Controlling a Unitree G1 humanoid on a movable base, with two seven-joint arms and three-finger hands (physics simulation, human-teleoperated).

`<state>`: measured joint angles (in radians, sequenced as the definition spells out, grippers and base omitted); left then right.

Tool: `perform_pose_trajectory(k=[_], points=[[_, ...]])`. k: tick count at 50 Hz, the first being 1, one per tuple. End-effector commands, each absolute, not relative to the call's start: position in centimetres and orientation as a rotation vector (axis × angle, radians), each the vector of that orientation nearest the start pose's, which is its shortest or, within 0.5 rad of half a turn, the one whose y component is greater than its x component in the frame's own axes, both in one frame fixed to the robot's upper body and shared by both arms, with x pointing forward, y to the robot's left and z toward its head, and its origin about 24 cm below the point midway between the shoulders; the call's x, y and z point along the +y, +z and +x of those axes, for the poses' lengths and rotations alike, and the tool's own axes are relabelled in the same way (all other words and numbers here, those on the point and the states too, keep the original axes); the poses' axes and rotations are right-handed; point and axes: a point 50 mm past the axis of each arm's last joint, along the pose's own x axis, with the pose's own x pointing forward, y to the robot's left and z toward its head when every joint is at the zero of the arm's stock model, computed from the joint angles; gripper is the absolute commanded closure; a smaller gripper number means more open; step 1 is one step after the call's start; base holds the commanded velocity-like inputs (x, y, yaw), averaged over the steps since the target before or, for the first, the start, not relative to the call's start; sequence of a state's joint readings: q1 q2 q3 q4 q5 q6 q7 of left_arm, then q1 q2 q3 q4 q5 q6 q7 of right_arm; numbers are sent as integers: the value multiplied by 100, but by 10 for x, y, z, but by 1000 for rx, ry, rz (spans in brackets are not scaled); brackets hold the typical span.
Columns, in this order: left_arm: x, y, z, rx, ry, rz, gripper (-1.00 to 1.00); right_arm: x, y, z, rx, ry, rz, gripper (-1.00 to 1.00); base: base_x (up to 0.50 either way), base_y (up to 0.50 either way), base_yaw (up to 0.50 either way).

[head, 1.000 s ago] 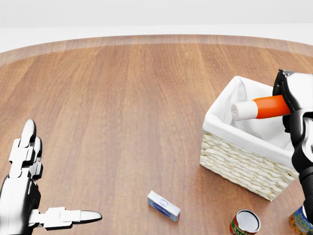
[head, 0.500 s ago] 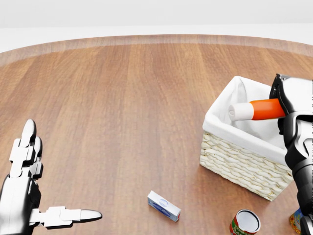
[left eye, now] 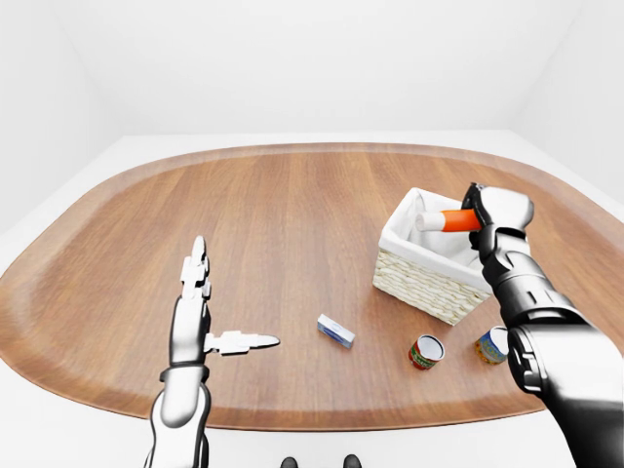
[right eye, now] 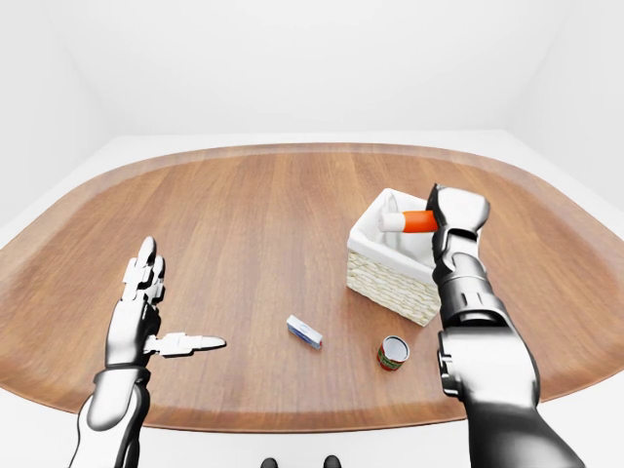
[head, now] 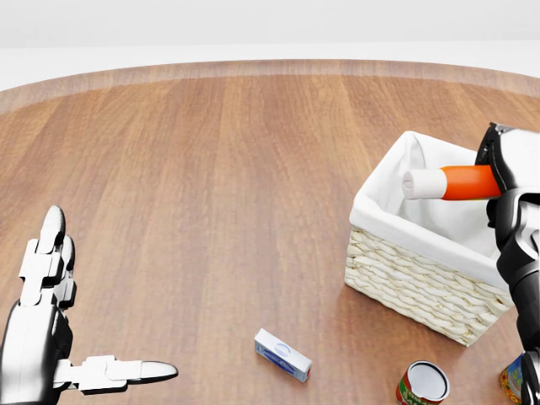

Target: Pick up the ketchup, and put it in the basket.

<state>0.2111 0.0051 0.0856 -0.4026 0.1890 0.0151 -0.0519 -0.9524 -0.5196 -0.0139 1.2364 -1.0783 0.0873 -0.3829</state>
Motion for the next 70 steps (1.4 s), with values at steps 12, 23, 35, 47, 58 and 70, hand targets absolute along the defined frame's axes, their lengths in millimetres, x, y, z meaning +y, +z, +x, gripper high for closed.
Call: perform_pose_trajectory(k=[12, 23, 35, 47, 58, 70], points=[[180, 88, 207, -168, 104, 232, -100, -294, 127, 380, 176, -498, -1489, 100, 0, 0, 0], [180, 89, 206, -171, 100, 230, -100, -292, 123, 379, 180, -489, -1497, 100, 0, 0, 0], [181, 91, 206, -175, 103, 225, -100, -288, 119, 380, 180, -477, -1497, 100, 0, 0, 0], [182, 92, 205, -177, 107, 224, -100, -288, 115, 378, 186, -480, -1488, 100, 0, 0, 0], [182, 90, 205, -175, 107, 225, -100, -289, 112, 377, 193, -484, -1484, 100, 0, 0, 0], [182, 91, 204, -176, 107, 225, -100, -289, 117, 378, 170, -506, -1484, -100, 0, 0, 0]])
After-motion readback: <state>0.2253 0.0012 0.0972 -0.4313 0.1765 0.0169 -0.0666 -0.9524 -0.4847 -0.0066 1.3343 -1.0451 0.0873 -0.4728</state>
